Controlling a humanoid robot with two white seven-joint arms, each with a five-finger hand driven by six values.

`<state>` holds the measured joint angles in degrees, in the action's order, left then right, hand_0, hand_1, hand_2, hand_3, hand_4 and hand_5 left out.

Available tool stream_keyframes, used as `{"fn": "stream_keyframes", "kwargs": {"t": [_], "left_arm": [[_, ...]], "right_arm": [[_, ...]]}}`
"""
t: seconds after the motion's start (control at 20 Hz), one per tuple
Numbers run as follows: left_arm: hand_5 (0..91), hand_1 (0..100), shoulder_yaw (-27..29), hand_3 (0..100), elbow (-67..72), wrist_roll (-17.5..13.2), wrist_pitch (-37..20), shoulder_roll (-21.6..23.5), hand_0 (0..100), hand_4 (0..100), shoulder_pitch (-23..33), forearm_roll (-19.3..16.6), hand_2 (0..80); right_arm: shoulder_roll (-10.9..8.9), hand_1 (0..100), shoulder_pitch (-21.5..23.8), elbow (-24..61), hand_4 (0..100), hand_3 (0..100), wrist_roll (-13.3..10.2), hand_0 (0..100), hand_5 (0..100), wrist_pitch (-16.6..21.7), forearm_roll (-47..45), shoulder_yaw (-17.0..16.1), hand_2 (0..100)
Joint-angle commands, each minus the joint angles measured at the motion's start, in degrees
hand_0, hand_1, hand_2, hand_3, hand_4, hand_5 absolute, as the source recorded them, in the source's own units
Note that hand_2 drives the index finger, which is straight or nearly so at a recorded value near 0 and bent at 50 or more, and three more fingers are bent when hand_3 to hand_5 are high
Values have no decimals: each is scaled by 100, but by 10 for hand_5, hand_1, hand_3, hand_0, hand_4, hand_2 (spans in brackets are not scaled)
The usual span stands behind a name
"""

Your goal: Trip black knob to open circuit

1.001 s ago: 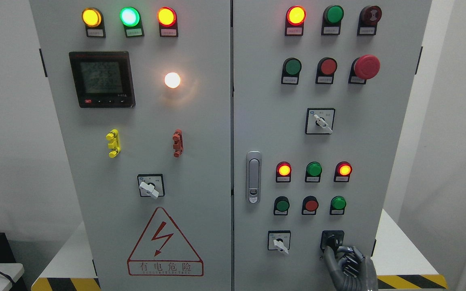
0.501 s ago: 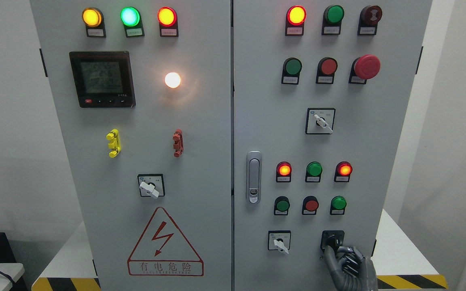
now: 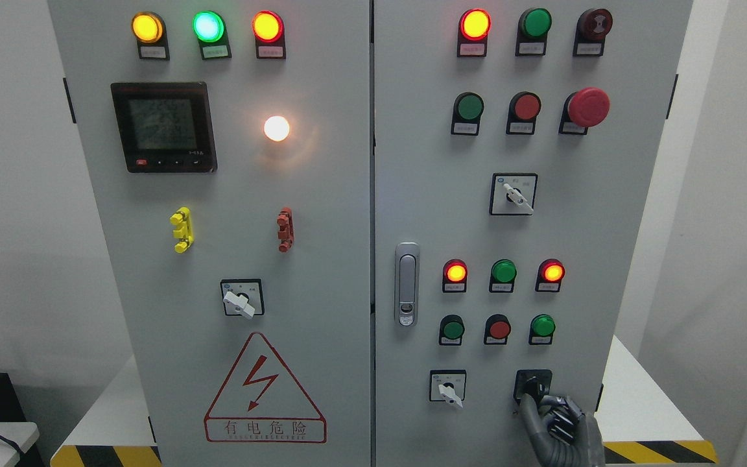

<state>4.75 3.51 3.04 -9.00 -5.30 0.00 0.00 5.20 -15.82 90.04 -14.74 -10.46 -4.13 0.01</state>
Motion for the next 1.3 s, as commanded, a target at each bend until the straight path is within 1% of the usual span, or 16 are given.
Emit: {"fn": "stream_keyframes", "kwargs": {"t": [0.0,0.45,0.5,0.65,0.7,1.25], "left_arm": [[0,389,0,0,0,3,3,3,120,0,-44,-193,0],[0,389,0,0,0,3,3,3,120,0,-44,-185,0],[0,389,0,0,0,3,3,3,120,0,-44,-193,0],[0,389,0,0,0,3,3,3,120,0,-44,-193,0],[0,389,0,0,0,3,3,3,120,0,-44,-185,0],[0,389,0,0,0,3,3,3,120,0,-44,-193,0]], "right_arm": [[-1,747,-18,5,983,968,6,506,982,0,-149,149,639],[-1,749,-18,5,989,974,15,509,982,0,-193,210,647],[-1,749,-18,5,989,975,15,510,983,-44,-193,219,647],[-1,750,-18,40,990,977,164,511,983,-105,-193,210,648],[-1,750,-18,40,991,978,173,511,983,-106,-193,210,648],[-1,744,-35,49,995,981,173,515,983,-106,-193,201,651]]}}
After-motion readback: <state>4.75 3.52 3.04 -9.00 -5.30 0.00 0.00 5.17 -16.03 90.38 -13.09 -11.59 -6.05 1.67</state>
